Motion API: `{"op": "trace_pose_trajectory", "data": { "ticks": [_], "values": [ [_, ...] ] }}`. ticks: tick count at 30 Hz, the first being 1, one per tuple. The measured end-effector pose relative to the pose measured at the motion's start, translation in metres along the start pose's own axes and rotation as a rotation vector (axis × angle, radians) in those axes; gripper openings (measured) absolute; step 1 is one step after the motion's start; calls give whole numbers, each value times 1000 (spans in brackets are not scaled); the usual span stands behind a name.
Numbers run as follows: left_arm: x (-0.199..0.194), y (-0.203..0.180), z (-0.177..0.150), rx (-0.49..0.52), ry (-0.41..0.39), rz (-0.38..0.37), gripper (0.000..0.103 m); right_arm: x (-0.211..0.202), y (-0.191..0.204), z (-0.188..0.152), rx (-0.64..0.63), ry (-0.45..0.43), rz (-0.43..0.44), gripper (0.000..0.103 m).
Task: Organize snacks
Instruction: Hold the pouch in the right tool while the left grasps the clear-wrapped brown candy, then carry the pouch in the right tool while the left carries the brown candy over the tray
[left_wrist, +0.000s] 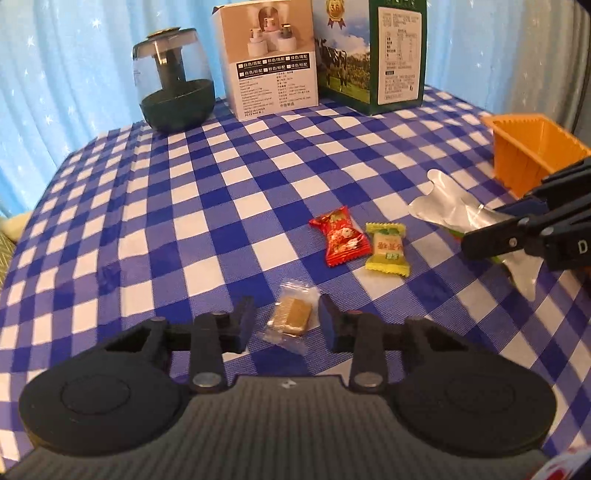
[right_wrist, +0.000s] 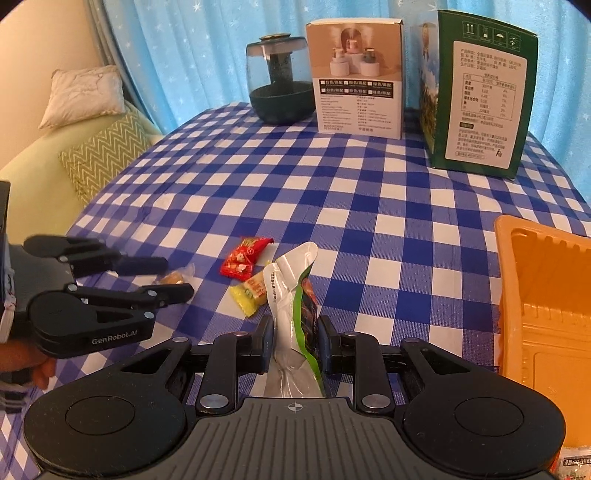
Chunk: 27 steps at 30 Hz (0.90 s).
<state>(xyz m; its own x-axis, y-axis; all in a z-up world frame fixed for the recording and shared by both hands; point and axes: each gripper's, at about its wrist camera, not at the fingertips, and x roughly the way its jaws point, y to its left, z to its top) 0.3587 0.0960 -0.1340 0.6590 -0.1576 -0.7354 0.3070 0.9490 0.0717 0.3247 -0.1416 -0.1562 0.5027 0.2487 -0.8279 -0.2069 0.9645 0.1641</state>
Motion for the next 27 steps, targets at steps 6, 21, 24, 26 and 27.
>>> {"op": "trace_pose_trajectory", "data": {
  "ticks": [6,21,24,26,27],
  "values": [
    [-4,-5,0,-51,28,6,19,0,0,1,11,-12,0,26],
    [-53,-34,-18,-157,42,15,18,-36,4,-12,68,-54,-3,26],
    [-69,-42,-18,-170,16,4,18,-50,7,-16,66,-76,-9,26],
    [-78,-49,-17,-171,-2,-3,18,-59,9,-20,65,-92,-14,26],
    [-84,-53,-17,-172,-13,-7,18,-64,9,-23,67,-98,-16,26]
  ]
}}
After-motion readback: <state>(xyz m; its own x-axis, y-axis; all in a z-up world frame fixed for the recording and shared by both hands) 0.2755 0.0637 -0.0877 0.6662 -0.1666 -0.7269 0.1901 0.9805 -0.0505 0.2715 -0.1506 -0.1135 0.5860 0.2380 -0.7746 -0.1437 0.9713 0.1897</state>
